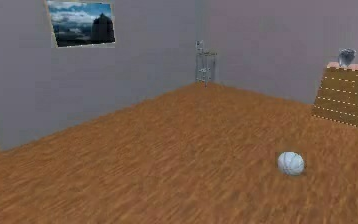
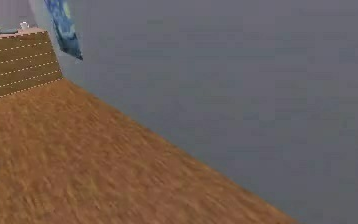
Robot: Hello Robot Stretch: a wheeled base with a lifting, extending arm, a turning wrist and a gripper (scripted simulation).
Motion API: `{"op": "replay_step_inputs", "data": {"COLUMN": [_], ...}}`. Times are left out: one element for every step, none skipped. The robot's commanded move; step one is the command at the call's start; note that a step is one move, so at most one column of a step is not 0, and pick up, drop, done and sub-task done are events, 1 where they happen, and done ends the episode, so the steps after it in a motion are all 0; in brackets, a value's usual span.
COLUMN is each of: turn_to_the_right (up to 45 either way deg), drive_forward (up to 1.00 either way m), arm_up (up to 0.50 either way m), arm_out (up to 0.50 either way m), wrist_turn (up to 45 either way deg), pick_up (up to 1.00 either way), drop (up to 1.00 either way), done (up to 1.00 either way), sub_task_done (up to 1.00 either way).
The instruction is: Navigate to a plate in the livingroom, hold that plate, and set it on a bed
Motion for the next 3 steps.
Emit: {"op": "replay_step_inputs", "data": {"turn_to_the_right": [-39.0, 0.0, -24.0], "drive_forward": [0.00, 0.85, 0.00], "arm_up": [0.00, 0.00, 0.00], "arm_out": [0.00, 0.00, 0.00], "wrist_turn": [0.0, 0.0, 0.0], "pick_up": [0.00, 0.00, 0.00], "drop": [0.00, 0.00, 0.00], "done": [0.00, 0.00, 0.00], "sub_task_done": [0.00, 0.00, 0.00]}}
